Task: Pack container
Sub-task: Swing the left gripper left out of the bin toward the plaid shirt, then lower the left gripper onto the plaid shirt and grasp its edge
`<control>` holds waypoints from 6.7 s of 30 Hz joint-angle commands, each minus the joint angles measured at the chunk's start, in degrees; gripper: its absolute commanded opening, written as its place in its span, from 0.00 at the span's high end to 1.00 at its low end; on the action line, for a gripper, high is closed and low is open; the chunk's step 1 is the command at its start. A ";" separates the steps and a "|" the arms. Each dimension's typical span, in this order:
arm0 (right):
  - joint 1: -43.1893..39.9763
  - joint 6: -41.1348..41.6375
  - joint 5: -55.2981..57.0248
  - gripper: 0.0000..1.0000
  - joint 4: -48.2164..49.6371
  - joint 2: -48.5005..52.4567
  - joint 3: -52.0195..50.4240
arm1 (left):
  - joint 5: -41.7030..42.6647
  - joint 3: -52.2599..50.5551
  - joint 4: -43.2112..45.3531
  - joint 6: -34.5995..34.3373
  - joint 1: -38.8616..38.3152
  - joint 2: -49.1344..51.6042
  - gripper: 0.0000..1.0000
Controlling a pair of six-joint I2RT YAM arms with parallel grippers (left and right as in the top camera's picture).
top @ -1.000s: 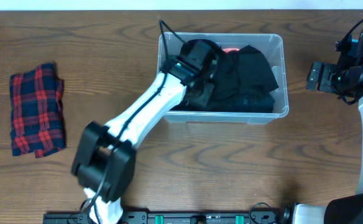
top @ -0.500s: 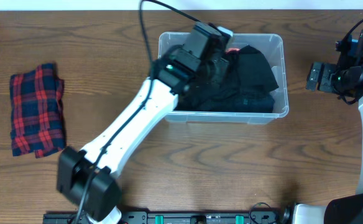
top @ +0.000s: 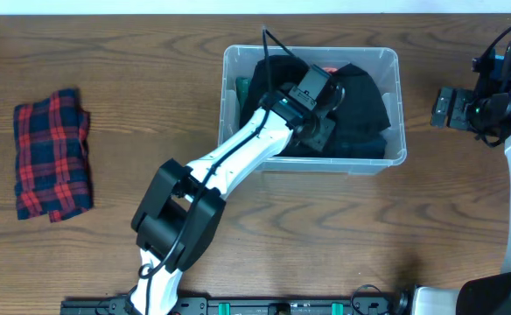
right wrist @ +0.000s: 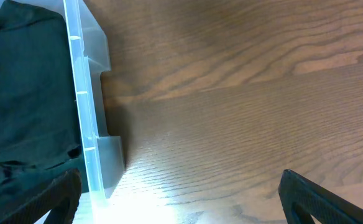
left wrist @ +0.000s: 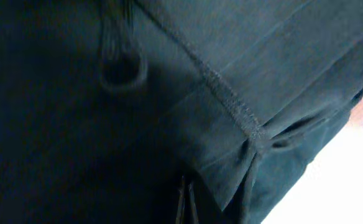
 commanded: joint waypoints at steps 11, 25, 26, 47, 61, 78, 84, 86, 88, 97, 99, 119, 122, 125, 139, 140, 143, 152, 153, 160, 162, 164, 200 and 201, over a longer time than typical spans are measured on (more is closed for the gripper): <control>-0.33 0.61 0.15 0.01 -0.04 0.07 0.13 | -2.12 0.07 2.05 -0.50 1.07 -11.45 0.94; -0.33 0.61 0.15 0.01 -0.04 0.09 0.15 | -19.41 0.07 -7.15 -0.48 21.14 -26.25 0.94; -0.33 0.61 0.15 0.01 -0.04 0.07 0.15 | -19.41 0.07 -8.17 -0.48 23.32 -26.60 0.94; -0.33 0.61 0.15 0.01 -0.04 0.07 0.15 | -28.11 -0.50 -12.28 -0.50 69.31 -25.31 0.35; -0.33 0.61 0.15 0.01 -0.04 0.09 0.15 | -27.47 -0.50 -8.83 0.59 78.38 -11.10 0.02; -0.33 0.61 0.15 0.01 -0.02 0.09 0.15 | -27.50 -0.50 -5.92 -0.02 81.02 -3.39 0.02; -0.33 0.61 0.15 0.01 -0.04 0.07 0.15 | -27.50 -0.61 -6.60 -0.52 83.03 -1.18 0.02; -0.33 0.61 0.15 0.01 -0.04 0.07 0.15 | -27.47 -0.76 -7.04 -0.52 83.52 -0.87 0.02; -0.33 0.61 0.15 0.01 -0.04 0.07 0.15 | -27.47 -1.36 -7.04 -0.55 83.78 -0.74 0.03; -0.33 0.61 0.15 0.01 -0.04 0.09 0.15 | -20.02 -6.69 -6.49 -4.70 83.67 -0.17 0.07; -0.33 0.61 0.15 0.01 -0.04 0.07 0.15 | -18.25 -7.56 -6.51 -6.36 83.67 0.37 0.07; -0.33 0.61 0.15 0.01 -0.04 0.07 0.15 | 0.26 -6.03 -10.86 -7.21 83.78 -3.32 0.16; -0.33 0.61 0.15 0.01 -0.04 0.07 0.15 | 0.26 -5.27 -10.16 -7.32 83.78 -6.29 0.20; -0.33 0.61 0.15 0.01 -0.04 0.07 0.15 | 0.37 -5.27 -9.20 -8.04 83.52 -9.44 0.21; -0.33 0.61 0.15 0.01 -0.04 0.07 0.15 | 4.37 -5.38 -4.28 2.67 80.76 -8.39 0.02; -0.33 0.61 0.15 0.01 -0.04 0.07 0.15 | 5.07 -5.38 -4.22 3.54 80.76 -8.09 0.02; -0.33 0.61 0.15 0.01 -0.04 0.07 0.15 | 5.14 -5.38 -3.96 4.33 80.94 -7.06 0.02; -0.33 0.61 0.15 0.01 -0.04 0.07 0.15 | 5.33 -5.90 -3.87 9.22 81.02 -6.51 0.02; -0.33 0.61 0.15 0.01 -0.04 0.07 0.15 | 5.31 -6.19 -3.96 9.84 81.05 -6.49 0.02; -0.33 0.61 0.15 0.01 -0.04 0.07 0.15 | 3.87 -8.15 -4.68 12.37 81.35 -6.32 0.01; -0.33 0.61 0.15 0.01 -0.04 0.09 0.15 | 3.85 -9.66 -4.37 13.35 81.37 -6.21 0.00; -0.33 0.61 0.15 0.01 -0.04 0.07 0.15 | 3.82 -10.62 -3.72 13.38 81.37 -5.79 0.00; -0.33 0.61 0.15 0.01 -0.04 0.07 0.15 | 3.89 -13.97 -1.38 14.12 81.35 7.72 0.17; -0.33 0.61 0.15 0.01 -0.04 0.07 0.15 | 3.89 -13.97 -1.42 14.12 81.35 7.72 0.17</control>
